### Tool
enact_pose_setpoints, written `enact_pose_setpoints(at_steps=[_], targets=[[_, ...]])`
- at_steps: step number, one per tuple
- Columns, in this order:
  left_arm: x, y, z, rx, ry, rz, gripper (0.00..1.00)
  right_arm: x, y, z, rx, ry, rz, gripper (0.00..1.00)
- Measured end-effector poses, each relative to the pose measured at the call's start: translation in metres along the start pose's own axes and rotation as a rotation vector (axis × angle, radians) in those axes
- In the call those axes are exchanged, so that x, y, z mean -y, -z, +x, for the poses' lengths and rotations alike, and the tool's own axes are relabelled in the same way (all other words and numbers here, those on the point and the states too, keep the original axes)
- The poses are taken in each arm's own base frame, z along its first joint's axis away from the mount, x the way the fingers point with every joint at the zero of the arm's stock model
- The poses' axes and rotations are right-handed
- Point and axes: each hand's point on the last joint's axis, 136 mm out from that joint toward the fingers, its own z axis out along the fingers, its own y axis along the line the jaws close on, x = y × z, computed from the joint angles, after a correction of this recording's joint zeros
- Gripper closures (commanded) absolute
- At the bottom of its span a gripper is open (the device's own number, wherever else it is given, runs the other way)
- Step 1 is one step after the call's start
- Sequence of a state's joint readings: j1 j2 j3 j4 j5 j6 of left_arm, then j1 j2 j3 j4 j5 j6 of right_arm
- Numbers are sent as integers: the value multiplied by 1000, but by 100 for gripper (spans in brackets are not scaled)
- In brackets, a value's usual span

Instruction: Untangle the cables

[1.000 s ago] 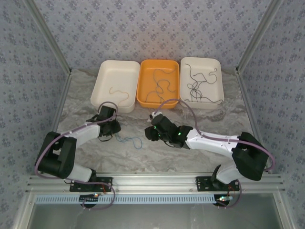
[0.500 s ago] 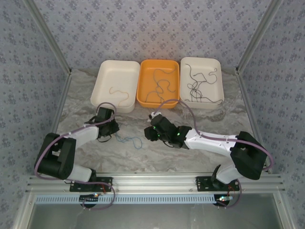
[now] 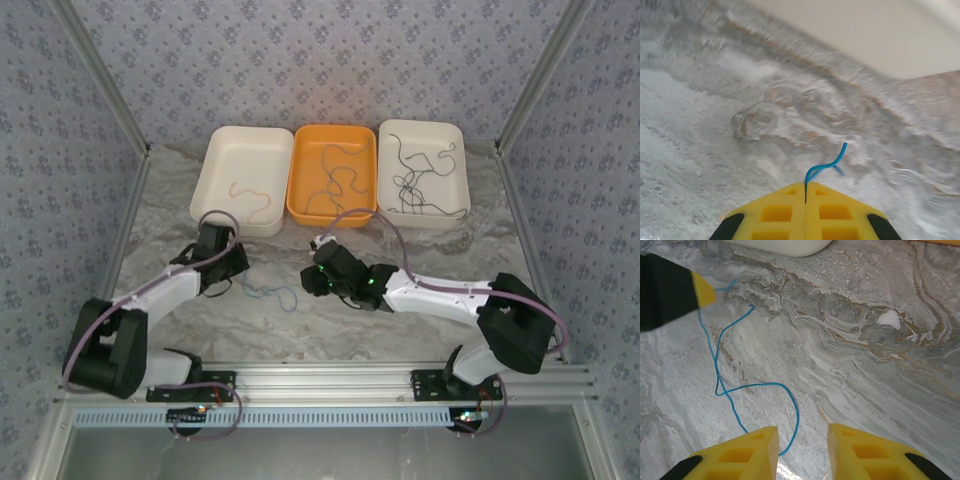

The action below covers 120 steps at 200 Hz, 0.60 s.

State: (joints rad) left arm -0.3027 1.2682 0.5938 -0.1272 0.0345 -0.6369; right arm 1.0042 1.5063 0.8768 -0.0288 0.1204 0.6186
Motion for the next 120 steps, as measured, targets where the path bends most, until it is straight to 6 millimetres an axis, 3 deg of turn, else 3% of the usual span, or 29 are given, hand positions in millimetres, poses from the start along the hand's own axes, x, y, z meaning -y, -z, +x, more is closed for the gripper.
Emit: enact_pose_setpoints(at_steps=[28, 81, 120], targets=[[26, 35, -12, 67, 0, 140, 100, -2, -10, -2, 11, -50, -15, 57], [67, 103, -30, 156, 1, 355, 100, -6, -5, -38, 104, -202, -99, 54], [104, 152, -54, 207, -8, 492, 100, -2, -2, -50, 121, -254, -123, 54]])
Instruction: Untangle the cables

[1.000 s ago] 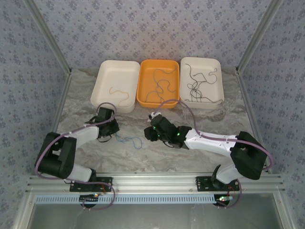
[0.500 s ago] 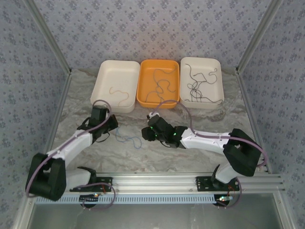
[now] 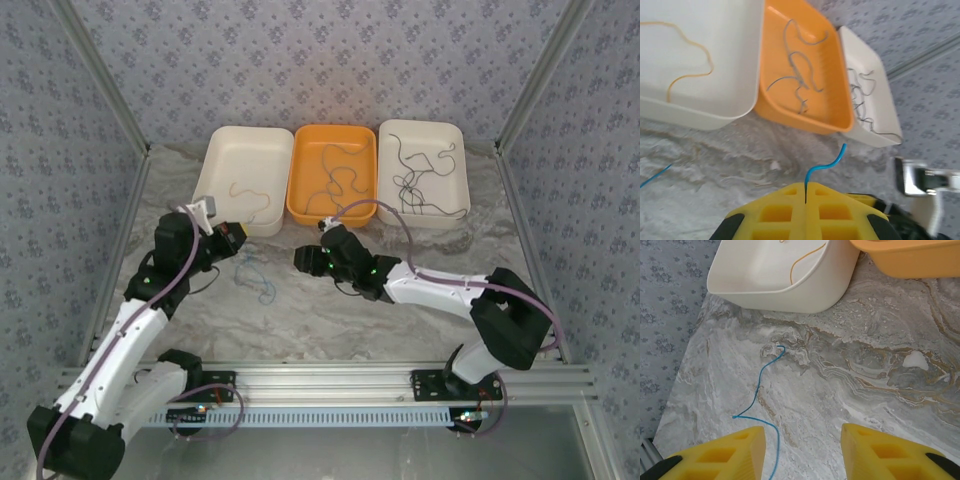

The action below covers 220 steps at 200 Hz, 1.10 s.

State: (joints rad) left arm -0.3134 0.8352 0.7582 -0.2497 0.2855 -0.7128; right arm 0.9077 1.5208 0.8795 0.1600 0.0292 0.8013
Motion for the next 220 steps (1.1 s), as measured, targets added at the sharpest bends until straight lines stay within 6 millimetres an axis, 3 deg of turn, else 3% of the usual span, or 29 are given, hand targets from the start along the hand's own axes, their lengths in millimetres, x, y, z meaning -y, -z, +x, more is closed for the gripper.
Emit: enact_pose_setpoints(at_steps=[35, 83, 111, 147, 220], targets=[[27, 12, -9, 4, -2, 75, 100, 0, -14, -8, -1, -47, -16, 53], [51, 21, -15, -3, 1, 143, 100, 16, -46, 11, -76, -170, -26, 48], [79, 37, -31, 19, -4, 202, 100, 12, -58, 6, -72, -271, -95, 47], [114, 59, -52, 66, -24, 288, 100, 15, -60, 6, -79, -325, -92, 46], [144, 68, -67, 66, -26, 349, 100, 29, -57, 34, -92, -278, -45, 45]])
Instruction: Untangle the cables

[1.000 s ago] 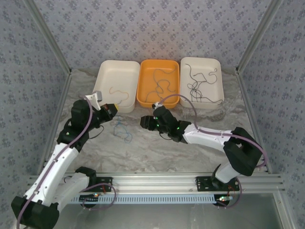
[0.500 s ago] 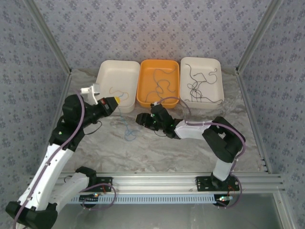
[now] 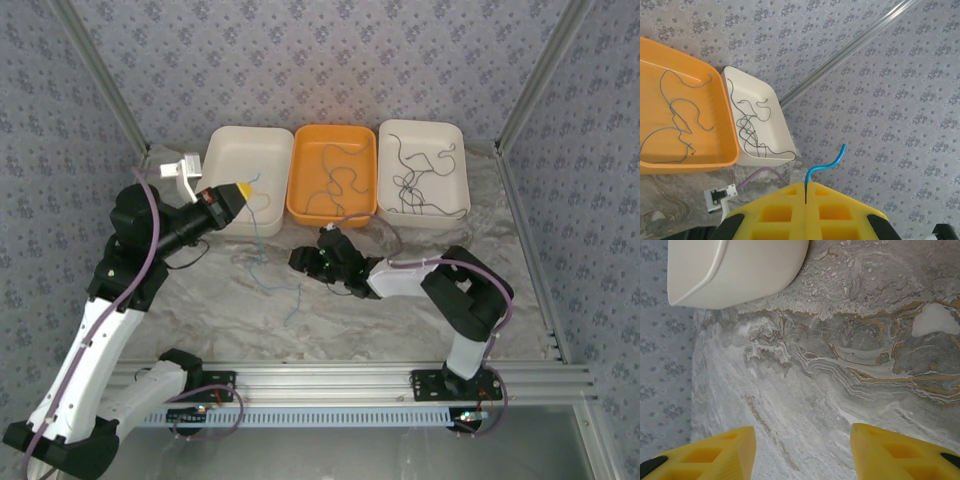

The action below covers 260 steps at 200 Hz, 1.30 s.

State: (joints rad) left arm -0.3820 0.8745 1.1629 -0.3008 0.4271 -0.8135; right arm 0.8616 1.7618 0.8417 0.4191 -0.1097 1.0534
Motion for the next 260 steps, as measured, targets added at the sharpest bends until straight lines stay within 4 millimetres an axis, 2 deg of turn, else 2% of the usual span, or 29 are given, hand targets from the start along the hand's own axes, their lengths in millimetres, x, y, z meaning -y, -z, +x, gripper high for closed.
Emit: enact_pose_setpoints(at_steps=[29, 69, 84, 97, 141, 161, 181, 211, 227, 247, 260], targets=[[11, -3, -11, 3, -5, 9, 100, 2, 17, 14, 22, 92, -18, 44], [21, -8, -20, 3, -10, 22, 100, 35, 51, 16, 101, 163, 29, 44], [23, -10, -23, -1, -9, 21, 100, 38, 64, 17, 136, 213, 32, 45], [28, -12, -28, 1, -13, 28, 100, 30, 71, 21, 160, 276, 15, 46], [47, -13, -44, 18, -33, 62, 100, -26, 79, 51, 226, 526, -129, 46], [53, -16, -50, 20, -36, 73, 100, -38, 78, 55, 250, 593, -148, 45], [57, -18, -52, 17, -39, 81, 100, -47, 73, 44, 291, 619, -134, 44], [61, -17, -52, 12, -39, 86, 100, -53, 66, 10, 366, 597, -105, 45], [63, -17, -53, 14, -40, 88, 100, -57, 60, -7, 395, 588, -91, 54], [65, -16, -55, 16, -41, 89, 100, -63, 55, -22, 414, 577, -87, 71], [67, -18, -59, 18, -42, 87, 100, -65, 54, -27, 418, 566, -88, 73]])
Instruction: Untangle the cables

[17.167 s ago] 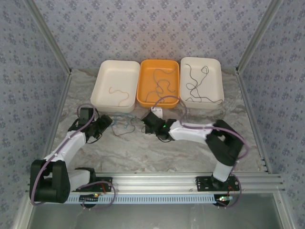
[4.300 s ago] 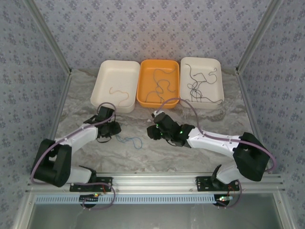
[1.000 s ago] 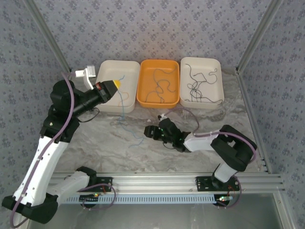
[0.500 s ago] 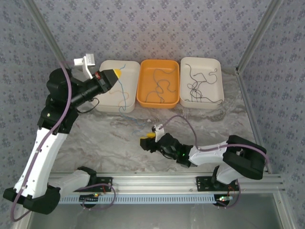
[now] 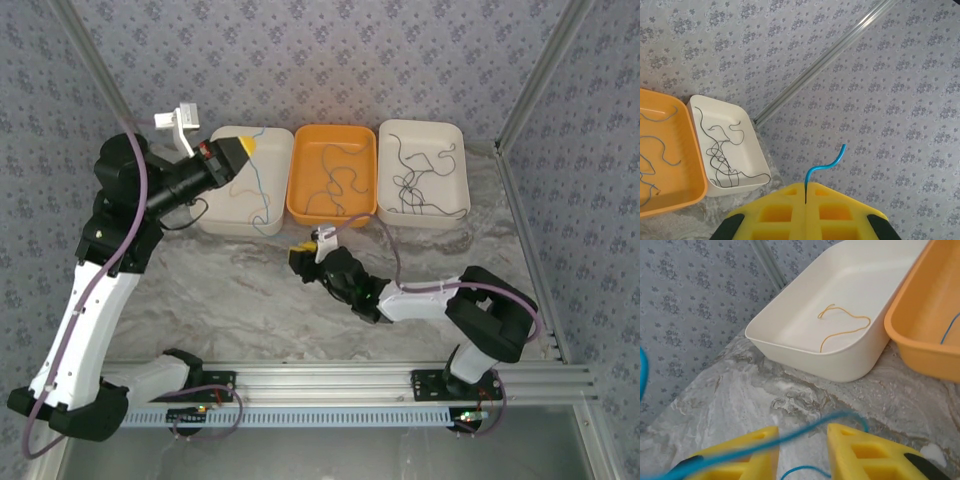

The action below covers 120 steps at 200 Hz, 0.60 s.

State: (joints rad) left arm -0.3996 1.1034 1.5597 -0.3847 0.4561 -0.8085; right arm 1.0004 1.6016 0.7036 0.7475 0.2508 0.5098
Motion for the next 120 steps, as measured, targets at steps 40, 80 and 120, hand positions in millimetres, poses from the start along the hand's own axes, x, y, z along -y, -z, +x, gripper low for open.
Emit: enact_pose_setpoints(at_steps=[40, 80, 120], targets=[[9, -12, -18, 16, -12, 11, 100, 22, -4, -3, -8, -12, 46, 82], [6, -39, -35, 24, -13, 6, 100, 38, -8, -7, -24, -28, 65, 100], [-14, -81, -80, 117, -15, -16, 100, 52, -7, -3, -97, -15, 110, 100]])
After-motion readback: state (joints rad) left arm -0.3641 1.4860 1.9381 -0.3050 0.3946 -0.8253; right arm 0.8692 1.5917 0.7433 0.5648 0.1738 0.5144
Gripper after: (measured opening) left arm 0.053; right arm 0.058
